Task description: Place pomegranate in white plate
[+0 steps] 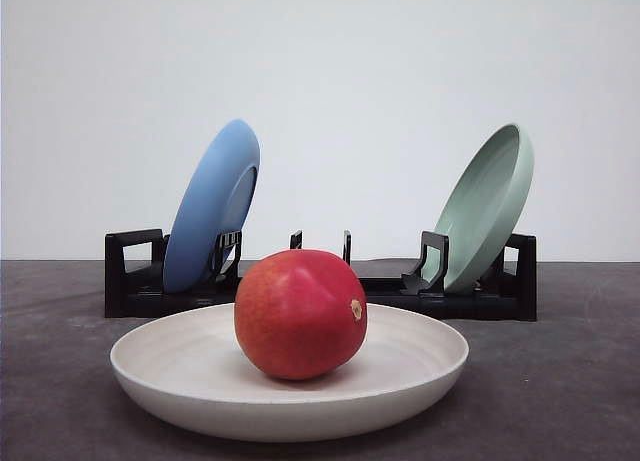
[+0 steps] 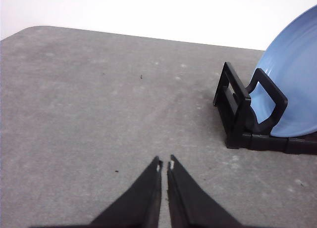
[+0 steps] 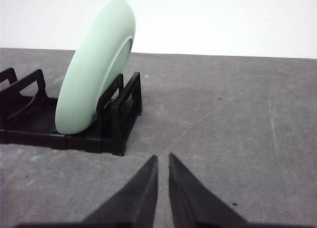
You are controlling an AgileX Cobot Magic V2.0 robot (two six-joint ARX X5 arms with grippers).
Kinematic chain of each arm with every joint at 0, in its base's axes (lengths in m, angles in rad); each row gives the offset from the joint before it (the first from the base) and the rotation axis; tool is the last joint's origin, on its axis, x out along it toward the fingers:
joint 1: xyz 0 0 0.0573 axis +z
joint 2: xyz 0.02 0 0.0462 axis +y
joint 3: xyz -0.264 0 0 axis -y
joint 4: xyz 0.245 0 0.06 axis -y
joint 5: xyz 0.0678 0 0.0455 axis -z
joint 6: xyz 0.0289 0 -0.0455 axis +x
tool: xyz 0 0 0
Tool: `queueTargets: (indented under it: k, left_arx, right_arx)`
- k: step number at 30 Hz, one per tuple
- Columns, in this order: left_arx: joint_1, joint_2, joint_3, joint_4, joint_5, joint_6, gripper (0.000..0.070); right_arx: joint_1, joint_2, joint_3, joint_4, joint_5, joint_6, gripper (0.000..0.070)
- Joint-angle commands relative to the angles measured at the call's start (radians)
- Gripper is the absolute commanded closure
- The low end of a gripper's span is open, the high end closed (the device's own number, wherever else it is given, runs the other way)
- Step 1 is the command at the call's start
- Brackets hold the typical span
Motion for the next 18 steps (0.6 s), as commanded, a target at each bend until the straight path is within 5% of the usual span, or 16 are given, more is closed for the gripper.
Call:
queueTargets:
  k: [1,18]
  left_arx:
    - [0.002,0.0,-0.01,-0.003,-0.001,0.002,0.07]
    - [0.002,0.0,-0.01,-0.003,-0.001,0.002,0.07]
  right_arx:
    - [-0.001,0.001,-0.004,0.013,0.003,-0.007,0.0665]
    - [-0.001,0.001,-0.004,0.013,0.003,-0.007,0.0665]
